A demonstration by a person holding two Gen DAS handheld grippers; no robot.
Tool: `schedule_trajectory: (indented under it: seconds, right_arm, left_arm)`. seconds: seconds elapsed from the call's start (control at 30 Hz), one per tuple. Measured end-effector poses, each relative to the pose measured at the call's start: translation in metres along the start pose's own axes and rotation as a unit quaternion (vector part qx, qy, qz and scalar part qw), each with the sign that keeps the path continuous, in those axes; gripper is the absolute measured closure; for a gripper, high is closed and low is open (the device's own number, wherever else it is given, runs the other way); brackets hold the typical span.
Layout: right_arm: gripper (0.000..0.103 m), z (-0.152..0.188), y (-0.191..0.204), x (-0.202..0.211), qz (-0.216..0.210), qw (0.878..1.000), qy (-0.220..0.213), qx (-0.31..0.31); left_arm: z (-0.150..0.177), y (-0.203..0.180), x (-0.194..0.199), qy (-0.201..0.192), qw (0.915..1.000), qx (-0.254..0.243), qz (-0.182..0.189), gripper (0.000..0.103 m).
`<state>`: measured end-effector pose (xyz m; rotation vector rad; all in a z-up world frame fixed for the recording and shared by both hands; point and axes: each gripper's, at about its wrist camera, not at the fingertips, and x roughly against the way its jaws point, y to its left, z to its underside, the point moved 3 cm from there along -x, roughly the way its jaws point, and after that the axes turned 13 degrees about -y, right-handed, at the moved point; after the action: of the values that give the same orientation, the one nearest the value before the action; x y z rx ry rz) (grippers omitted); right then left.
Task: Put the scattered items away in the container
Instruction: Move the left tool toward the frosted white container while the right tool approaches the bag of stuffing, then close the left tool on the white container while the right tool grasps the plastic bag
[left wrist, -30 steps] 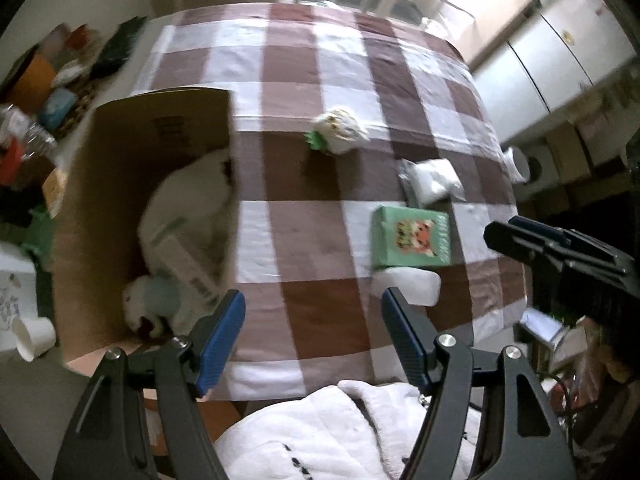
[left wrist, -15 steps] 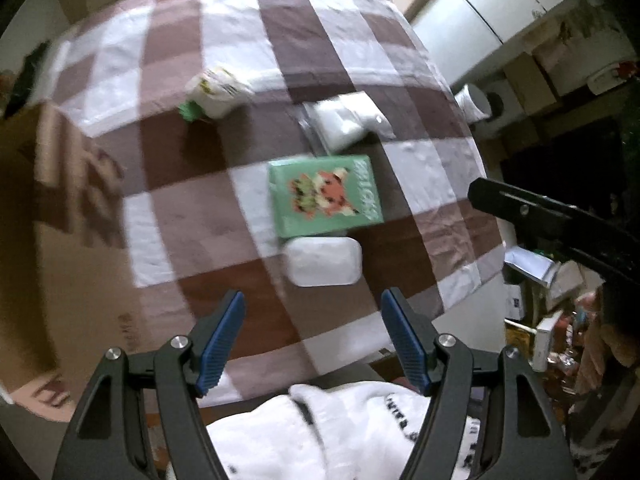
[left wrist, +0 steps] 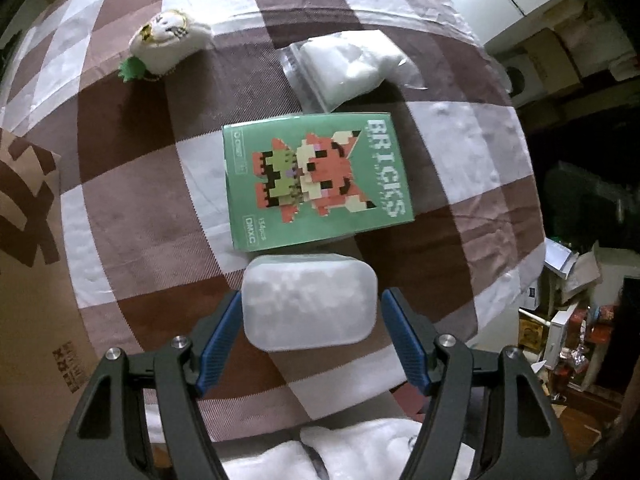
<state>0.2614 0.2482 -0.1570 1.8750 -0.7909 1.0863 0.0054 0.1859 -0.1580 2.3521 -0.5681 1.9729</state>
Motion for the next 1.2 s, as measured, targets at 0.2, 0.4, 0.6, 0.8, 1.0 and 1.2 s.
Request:
schedule_trajectory:
  seconds: [0.2,0.4,0.6,0.8,1.0,1.2]
  right_arm:
    - [0.049,-0.032,0.002,-0.044,-0.011,1.0,0.0,-0.024]
    - [0.049,-0.053,-0.003,-0.1,-0.05,0.992,0.013,-0.117]
    - [0.049,-0.062,-0.003,-0.138,-0.054,0.982,0.025,-0.181]
    - [0.049,-0.077,0.016,-0.153,-0.032,0.989,0.015,-0.144]
    - [0.067,-0.078,0.028,-0.149,-0.04,0.995,0.019,-0.086]
    - [0.068,-0.066,0.022,-0.114,-0.015,0.999,-0.001,-0.034]
  left_arm:
    - [-0.002,0.003,-0.013,-0.003,1.0,0.005,-0.008,0.031]
    - [-0.002,0.009,-0.02,-0.002,0.9999,0.012,-0.001,0.032]
    - [-0.002,0.013,-0.019,-0.011,0.9999,0.01,0.004,0.032]
    - [-0.004,0.019,-0.019,-0.015,0.9998,0.012,0.01,0.033]
    - [-0.008,0.028,-0.017,-0.015,0.9997,0.018,0.009,0.033]
    - [-0.008,0.04,-0.008,-0.018,0.9995,0.026,0.002,0.034]
